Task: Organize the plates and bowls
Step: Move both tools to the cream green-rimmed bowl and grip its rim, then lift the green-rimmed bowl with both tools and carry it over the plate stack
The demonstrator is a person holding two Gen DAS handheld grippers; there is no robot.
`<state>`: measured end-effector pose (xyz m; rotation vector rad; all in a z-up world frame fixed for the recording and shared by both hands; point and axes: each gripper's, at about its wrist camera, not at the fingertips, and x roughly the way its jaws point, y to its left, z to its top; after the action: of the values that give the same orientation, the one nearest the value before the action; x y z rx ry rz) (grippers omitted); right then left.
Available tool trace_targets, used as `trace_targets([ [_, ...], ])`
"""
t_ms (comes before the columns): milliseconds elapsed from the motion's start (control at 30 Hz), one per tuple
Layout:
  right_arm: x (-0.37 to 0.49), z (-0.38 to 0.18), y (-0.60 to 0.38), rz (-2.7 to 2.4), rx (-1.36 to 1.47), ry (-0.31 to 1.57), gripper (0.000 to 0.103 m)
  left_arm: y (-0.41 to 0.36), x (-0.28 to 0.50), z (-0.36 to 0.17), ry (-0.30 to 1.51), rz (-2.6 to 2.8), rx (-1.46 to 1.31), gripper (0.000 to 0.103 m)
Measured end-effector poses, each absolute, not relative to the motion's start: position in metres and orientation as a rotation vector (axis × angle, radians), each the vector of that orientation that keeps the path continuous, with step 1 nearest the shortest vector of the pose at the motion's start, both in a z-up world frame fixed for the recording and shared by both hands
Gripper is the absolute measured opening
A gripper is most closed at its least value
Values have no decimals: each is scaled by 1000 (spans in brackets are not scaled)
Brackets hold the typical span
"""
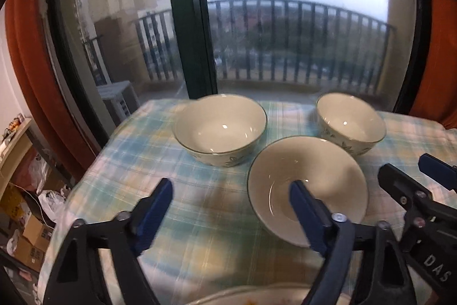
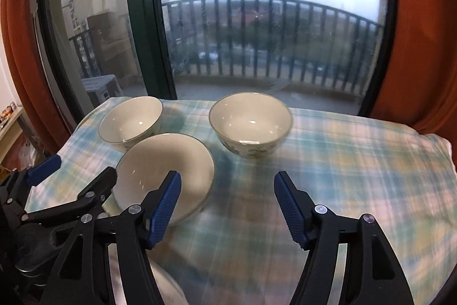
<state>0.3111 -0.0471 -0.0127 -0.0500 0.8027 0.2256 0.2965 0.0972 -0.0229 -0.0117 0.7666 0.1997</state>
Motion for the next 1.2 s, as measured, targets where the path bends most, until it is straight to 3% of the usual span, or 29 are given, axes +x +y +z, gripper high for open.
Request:
trace_targets([
  [133,334,-30,-39,223,-53,825,70,102,319,-37,829,195,-6,73],
  [267,354,-50,-37,248,-22,885,60,98,333,-47,842,190,43,72],
  [367,364,-60,-31,259,-34,906,46,94,341,-55,874,156,51,64],
  [467,369,-69,-27,280,-36,932,33,89,345,-61,895,123,58,48],
  [700,373,-80,-24,289,-46,937,28,91,348,-63,916,84,59,38],
  [800,372,-78,-25,304,-48,938,17,95,351,-64,927,60,9,34],
  [1200,353,-62,-33,305,-72,890,14,82,336,-56,925,14,-43,34],
])
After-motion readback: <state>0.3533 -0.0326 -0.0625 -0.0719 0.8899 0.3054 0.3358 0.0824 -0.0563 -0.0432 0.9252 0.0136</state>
